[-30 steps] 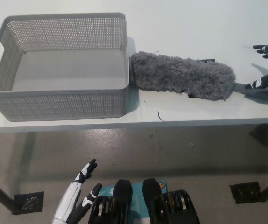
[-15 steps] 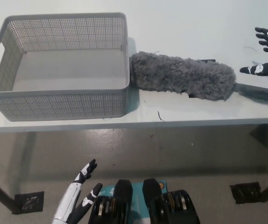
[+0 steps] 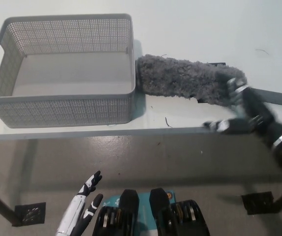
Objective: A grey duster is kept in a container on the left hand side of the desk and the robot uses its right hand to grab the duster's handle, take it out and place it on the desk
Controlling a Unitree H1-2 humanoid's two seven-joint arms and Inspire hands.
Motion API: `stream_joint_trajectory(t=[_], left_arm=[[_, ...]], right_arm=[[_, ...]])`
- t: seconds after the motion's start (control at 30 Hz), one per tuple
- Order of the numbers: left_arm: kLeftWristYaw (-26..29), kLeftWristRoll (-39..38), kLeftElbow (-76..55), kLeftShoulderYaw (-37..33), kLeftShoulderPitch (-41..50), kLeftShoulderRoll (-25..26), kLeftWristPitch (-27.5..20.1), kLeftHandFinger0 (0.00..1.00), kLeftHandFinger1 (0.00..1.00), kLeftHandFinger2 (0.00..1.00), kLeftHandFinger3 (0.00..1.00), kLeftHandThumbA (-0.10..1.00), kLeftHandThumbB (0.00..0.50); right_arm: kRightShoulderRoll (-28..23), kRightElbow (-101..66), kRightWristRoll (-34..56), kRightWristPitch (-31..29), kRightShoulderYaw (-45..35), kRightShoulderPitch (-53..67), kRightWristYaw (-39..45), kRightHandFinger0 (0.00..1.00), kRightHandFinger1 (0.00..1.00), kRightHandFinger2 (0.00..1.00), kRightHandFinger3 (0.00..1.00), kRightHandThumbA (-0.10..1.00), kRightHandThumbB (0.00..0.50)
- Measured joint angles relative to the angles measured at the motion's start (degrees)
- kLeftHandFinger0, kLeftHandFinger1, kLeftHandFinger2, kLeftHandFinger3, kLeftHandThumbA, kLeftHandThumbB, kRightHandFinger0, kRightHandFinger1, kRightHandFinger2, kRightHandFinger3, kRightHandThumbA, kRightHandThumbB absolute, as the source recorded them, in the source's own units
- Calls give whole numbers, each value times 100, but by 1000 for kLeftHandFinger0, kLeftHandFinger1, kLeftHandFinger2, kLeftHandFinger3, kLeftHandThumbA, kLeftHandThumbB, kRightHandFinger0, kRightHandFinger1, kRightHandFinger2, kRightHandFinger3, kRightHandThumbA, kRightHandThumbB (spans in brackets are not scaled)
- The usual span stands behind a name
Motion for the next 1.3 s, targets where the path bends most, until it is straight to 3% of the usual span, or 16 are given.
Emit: stream_joint_trajectory(t=[0.13,0.2,0.23,0.27,0.3,0.33,0.37,0.43,0.5,0.53,0.67,0.7,0.83,1.0,1.13,1.3], left_arm=[[0,-1,22,-1,-1,-1,0,1000,1000,1000,1000,1000,107],[0,-2,32,0,-1,0,0,1000,1000,1000,1000,1000,110],[0,-2,33,0,0,0,0,1000,1000,1000,1000,1000,111],[0,-2,33,0,0,0,0,1000,1000,1000,1000,1000,117],[0,-2,33,0,0,-1,0,1000,1000,1000,1000,1000,114],[0,-2,32,-2,0,-3,-1,1000,1000,1000,1000,1000,112],[0,-2,33,-2,1,-3,-1,1000,1000,1000,1000,1000,104],[0,-2,33,-1,3,0,-1,1000,1000,1000,1000,1000,109],[0,-2,32,-3,1,-2,-3,1000,1000,1000,1000,1000,110],[0,-3,32,-4,-2,-8,-3,1000,1000,1000,1000,1000,110],[0,-2,32,-6,-3,-10,-4,1000,1000,1000,1000,1000,111],[0,-2,32,-6,-4,-10,-4,1000,1000,1000,1000,1000,117],[-1,-3,31,-6,-4,-10,-4,1000,1000,1000,1000,1000,114],[-1,-3,30,-10,-6,-10,-5,1000,1000,1000,1000,1000,118],[-2,-3,30,-15,-16,-11,-11,1000,1000,1000,1000,1000,121],[-2,-5,30,-27,-26,-15,-33,1000,1000,1000,1000,1000,110]], right_arm=[[624,-616,-112,-11,207,483,-16,1000,1000,1000,1000,1000,104],[997,-1005,-155,-12,363,810,-25,1000,1000,1000,1000,1000,181],[1129,-1184,-164,-12,430,919,-30,1000,1000,1000,1000,1000,190],[1250,-1377,-166,-15,490,1044,-31,1000,1000,1000,1000,1000,252],[1333,-1533,-163,-17,536,1157,-31,1000,1000,1000,1000,1000,168],[1384,-1699,-154,-18,569,1230,-31,1000,1000,1000,1000,1000,241],[1431,-1922,-153,-30,599,1322,-34,1000,1000,1000,1000,958,362],[1491,-2240,-160,-109,624,1444,-60,1000,1000,1000,1000,1000,452],[1551,-2473,-181,-211,657,1540,-76,1000,1000,1000,1000,1000,323],[1632,-2702,-236,-348,693,1679,-102,1000,1000,1000,1000,1000,351],[1780,-2929,-415,-722,739,2102,-218,1000,1000,1000,1000,1000,325],[1799,-2925,-447,-816,746,2218,-264,1000,1000,1000,1000,1000,283],[1799,-2821,-651,-1182,746,2635,-500,1000,1000,1000,1000,1000,338],[1791,-2304,-860,-1606,687,2969,-811,1000,1000,1000,1000,1000,304],[1765,-1580,-1033,-1965,638,3087,-1121,1000,1000,1000,1000,1000,352],[1691,-617,-1164,-2358,587,3110,-1521,1000,1000,1000,1000,1000,330]])
